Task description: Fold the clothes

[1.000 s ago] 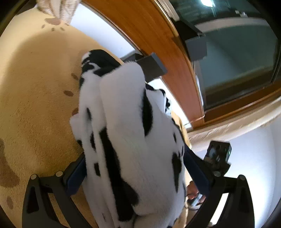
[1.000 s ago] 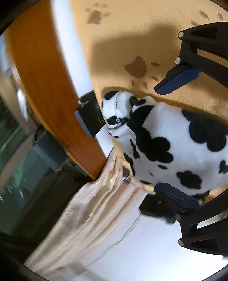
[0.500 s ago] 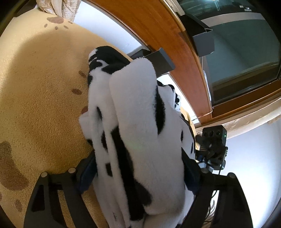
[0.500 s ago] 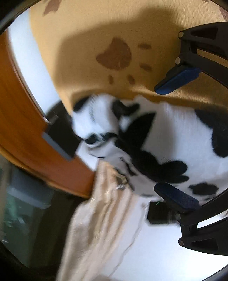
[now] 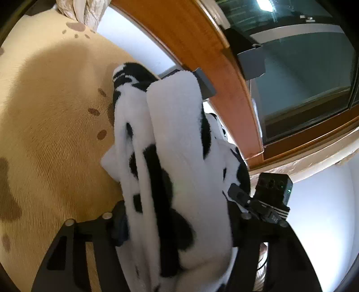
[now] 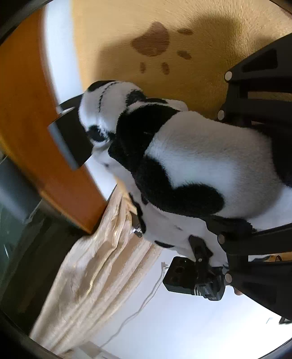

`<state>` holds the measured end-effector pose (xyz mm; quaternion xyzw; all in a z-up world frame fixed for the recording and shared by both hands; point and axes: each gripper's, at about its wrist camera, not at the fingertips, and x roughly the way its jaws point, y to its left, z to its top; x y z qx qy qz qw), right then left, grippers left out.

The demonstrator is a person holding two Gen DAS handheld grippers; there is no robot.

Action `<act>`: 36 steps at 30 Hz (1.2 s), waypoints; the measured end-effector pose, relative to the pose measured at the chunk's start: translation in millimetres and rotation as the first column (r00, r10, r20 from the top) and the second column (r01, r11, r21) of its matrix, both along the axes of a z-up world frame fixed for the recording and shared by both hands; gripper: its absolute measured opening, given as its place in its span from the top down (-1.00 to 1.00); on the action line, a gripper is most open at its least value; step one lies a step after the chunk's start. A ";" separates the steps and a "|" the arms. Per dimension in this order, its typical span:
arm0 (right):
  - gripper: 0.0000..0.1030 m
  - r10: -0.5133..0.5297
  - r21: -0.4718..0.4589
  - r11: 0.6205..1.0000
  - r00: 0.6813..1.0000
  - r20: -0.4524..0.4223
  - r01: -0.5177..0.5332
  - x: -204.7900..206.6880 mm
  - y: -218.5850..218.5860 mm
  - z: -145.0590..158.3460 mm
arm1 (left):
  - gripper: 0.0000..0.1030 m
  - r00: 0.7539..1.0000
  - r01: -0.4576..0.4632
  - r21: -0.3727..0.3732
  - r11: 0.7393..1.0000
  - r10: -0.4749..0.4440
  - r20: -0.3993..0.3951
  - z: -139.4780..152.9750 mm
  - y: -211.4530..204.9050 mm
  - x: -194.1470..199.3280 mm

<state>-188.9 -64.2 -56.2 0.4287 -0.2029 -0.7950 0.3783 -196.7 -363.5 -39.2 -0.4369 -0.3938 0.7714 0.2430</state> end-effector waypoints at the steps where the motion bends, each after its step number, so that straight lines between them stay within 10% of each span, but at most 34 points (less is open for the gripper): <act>1: -0.05 0.001 -0.001 1.000 1.000 -0.020 -0.001 3.3 -1.3 6.6 | -0.23 1.000 -0.009 0.011 1.000 0.009 -0.012 5.2 -1.2 5.3; 17: -0.04 0.297 -0.036 0.948 0.922 -0.248 -0.315 92.3 -129.0 123.9 | -0.22 0.924 -0.330 0.013 0.944 0.326 -0.200 110.4 -113.1 214.3; 28: -0.04 0.613 -0.033 0.764 0.741 -0.273 -0.644 164.7 -348.7 136.1 | -0.25 0.716 -0.694 -0.128 0.708 0.663 -0.217 131.2 -229.6 412.4; 36: -0.16 0.699 0.215 0.713 0.658 -0.280 -0.667 194.6 -442.7 66.2 | -0.47 0.643 -0.759 -0.255 0.599 0.750 -0.152 61.0 -257.0 436.3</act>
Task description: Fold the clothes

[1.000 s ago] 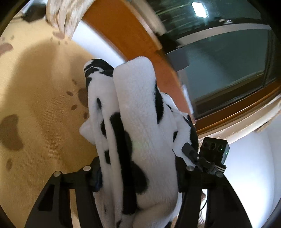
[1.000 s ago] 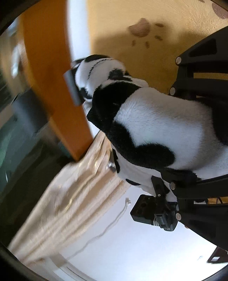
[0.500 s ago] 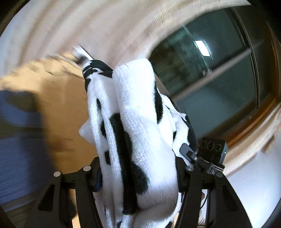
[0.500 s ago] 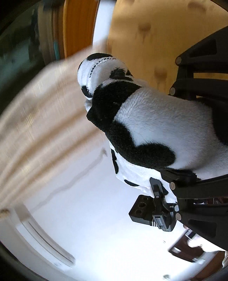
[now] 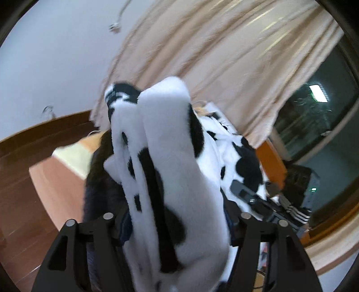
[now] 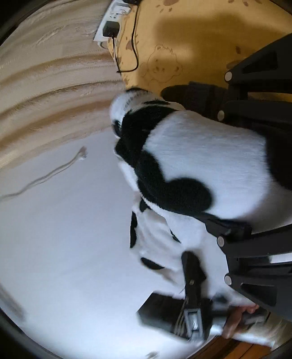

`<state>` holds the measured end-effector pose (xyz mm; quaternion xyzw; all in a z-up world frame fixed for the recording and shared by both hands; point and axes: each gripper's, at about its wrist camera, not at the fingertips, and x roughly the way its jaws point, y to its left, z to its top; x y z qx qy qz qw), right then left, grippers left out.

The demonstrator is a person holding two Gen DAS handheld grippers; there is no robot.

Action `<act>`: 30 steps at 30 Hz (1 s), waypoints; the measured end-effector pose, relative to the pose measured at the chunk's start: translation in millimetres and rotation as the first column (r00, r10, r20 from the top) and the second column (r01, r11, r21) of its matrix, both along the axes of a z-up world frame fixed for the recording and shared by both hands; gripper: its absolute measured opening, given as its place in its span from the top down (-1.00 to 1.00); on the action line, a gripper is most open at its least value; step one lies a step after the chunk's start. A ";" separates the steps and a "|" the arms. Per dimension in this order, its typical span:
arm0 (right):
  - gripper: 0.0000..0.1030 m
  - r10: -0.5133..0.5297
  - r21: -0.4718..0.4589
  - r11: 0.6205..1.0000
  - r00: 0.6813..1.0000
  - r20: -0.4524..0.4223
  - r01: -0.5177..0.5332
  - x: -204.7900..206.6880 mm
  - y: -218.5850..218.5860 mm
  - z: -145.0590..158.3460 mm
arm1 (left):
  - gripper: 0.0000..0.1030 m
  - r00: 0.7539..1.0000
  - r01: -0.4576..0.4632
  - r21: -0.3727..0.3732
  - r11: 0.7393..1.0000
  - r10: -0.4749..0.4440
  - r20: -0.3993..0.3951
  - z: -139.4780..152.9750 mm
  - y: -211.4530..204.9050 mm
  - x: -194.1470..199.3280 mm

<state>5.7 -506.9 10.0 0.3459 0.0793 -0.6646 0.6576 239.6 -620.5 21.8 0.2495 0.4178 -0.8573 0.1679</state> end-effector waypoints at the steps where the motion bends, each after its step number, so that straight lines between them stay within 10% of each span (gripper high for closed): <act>1: -0.21 -0.004 0.016 1.000 1.000 -0.027 0.004 1.2 -3.9 -8.2 | -0.58 1.000 -0.003 -0.002 1.000 0.003 -0.017 -5.8 -0.5 -0.1; 9: -0.57 -0.091 -0.034 0.996 0.967 -0.240 0.085 5.8 37.9 12.1 | -0.71 0.996 -0.079 -0.158 0.984 0.085 0.033 12.7 4.4 5.9; 15: -0.57 -0.236 -0.233 0.965 0.791 -0.565 0.122 48.1 97.4 41.2 | -1.00 0.981 -0.148 -0.514 0.845 0.191 0.030 84.6 55.6 4.9; 20: -0.57 -0.050 -0.145 0.989 0.814 -0.578 -0.042 90.3 84.7 24.7 | -1.00 0.988 0.014 -0.595 0.803 0.080 0.131 92.7 67.9 -54.4; 26: -0.58 0.046 -0.054 0.995 0.846 -0.532 -0.087 102.4 88.2 1.7 | -1.00 0.952 0.019 -0.481 0.876 0.132 0.277 40.4 22.6 -72.3; 30: -0.60 0.083 -0.014 0.994 0.849 -0.522 -0.106 101.2 77.6 -5.2 | -1.00 0.951 0.011 -0.509 0.860 0.148 0.271 27.1 24.6 -61.1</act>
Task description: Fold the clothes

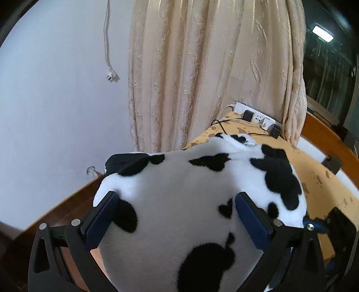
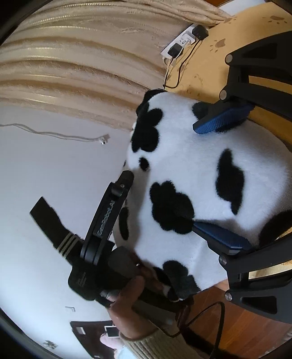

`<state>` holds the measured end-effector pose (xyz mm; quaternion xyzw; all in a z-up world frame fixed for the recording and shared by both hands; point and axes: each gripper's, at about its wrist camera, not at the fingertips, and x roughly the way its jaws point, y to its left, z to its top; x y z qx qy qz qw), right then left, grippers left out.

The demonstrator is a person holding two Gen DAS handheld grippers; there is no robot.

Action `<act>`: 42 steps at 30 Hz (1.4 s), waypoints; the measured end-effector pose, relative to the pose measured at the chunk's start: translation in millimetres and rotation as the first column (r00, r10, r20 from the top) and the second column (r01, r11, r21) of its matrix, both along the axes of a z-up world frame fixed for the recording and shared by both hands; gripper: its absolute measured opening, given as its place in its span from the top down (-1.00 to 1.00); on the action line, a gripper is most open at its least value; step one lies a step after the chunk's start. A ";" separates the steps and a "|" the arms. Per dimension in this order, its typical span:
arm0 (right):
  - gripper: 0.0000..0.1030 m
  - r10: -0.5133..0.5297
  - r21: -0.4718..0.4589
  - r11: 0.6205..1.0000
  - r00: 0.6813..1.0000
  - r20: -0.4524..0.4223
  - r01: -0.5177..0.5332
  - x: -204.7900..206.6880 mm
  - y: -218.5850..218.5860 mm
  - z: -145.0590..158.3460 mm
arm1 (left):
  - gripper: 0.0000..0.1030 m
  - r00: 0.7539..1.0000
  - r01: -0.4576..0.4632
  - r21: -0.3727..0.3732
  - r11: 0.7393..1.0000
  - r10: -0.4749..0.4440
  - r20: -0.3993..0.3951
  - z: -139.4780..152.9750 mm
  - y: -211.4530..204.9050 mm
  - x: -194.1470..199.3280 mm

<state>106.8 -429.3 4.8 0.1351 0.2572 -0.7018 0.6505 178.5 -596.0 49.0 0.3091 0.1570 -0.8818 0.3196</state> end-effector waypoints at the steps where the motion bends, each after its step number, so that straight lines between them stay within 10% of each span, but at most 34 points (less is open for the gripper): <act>1: -0.61 -0.001 0.001 1.000 1.000 0.004 0.001 0.7 -1.3 -2.1 | -1.00 1.000 -0.003 -0.022 1.000 0.003 0.004 -5.9 2.4 0.7; 12: -0.82 -0.071 0.001 0.997 0.997 0.002 0.071 14.9 21.9 13.1 | -1.00 0.994 -0.109 -0.088 0.990 0.108 -0.020 5.3 31.9 17.0; 16: -0.99 -0.145 -0.018 0.989 0.989 -0.021 0.145 24.1 56.5 24.9 | -1.00 0.959 -0.282 -0.123 0.952 0.273 -0.079 18.0 76.1 41.4; 27: -0.99 -0.351 -0.168 0.918 0.934 0.072 0.358 2.0 146.6 55.2 | -1.00 0.916 -0.401 -0.346 0.848 0.365 -0.166 34.5 215.3 55.8; 37: -0.99 -0.471 -0.152 0.862 0.874 0.117 0.484 -31.4 167.5 68.3 | -1.00 0.958 -0.279 -0.193 0.941 0.257 -0.129 19.9 249.4 62.2; 42: -0.99 -0.469 -0.133 0.856 0.858 0.208 0.500 -44.5 174.5 70.1 | -1.00 0.956 -0.291 -0.224 0.930 0.276 -0.097 20.2 255.5 57.8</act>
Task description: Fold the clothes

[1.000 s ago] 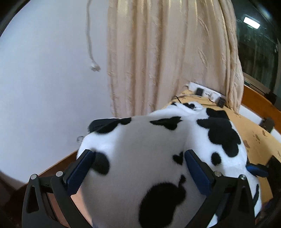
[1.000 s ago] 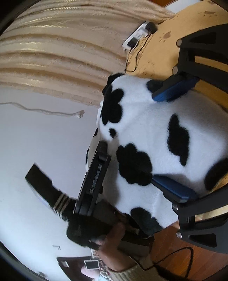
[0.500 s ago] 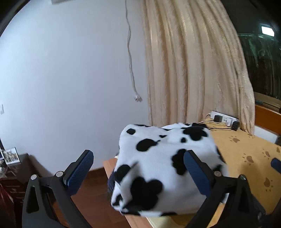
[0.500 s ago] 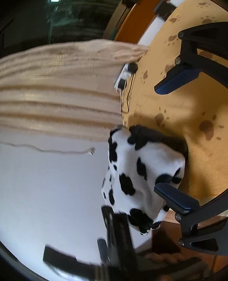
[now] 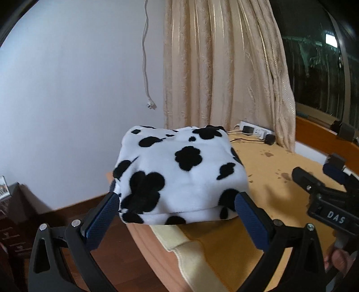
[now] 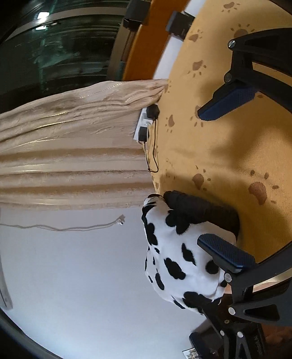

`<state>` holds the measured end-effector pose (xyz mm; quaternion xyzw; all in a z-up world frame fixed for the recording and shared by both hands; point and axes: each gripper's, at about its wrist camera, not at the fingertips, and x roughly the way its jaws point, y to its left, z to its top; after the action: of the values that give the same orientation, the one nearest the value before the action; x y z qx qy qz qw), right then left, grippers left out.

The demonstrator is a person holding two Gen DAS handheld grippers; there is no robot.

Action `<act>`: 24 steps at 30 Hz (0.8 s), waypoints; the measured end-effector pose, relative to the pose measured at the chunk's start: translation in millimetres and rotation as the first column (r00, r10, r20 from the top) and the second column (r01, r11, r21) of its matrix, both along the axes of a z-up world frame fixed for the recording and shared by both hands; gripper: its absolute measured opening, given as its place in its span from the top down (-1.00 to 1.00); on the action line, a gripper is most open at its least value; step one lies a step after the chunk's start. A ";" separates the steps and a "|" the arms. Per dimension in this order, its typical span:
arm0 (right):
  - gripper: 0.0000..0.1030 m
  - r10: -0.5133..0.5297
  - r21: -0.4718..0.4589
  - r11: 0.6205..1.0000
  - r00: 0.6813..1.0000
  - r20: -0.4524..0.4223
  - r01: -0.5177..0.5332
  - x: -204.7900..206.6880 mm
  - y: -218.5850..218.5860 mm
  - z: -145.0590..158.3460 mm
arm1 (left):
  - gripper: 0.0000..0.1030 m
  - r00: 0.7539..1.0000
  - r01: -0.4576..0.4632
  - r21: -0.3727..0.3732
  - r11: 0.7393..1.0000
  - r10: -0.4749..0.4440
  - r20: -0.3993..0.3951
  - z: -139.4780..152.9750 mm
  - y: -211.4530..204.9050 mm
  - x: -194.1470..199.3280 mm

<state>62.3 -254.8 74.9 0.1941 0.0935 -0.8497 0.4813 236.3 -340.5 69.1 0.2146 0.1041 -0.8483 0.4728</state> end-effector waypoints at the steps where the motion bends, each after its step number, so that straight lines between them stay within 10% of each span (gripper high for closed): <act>1: -0.99 0.003 0.004 1.000 1.000 -0.005 -0.003 1.2 -0.5 0.0 | -1.00 1.000 0.001 -0.007 1.000 -0.001 0.008 -0.2 2.2 -1.9; 24: -0.99 0.039 0.096 0.995 0.998 -0.047 -0.034 14.1 -18.3 -18.6 | -1.00 0.997 0.046 -0.018 0.999 -0.045 0.061 -7.4 9.9 -15.4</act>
<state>76.4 -273.1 56.3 0.1942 0.1489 -0.8398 0.4846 220.9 -330.6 61.7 0.2379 0.0764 -0.8528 0.4586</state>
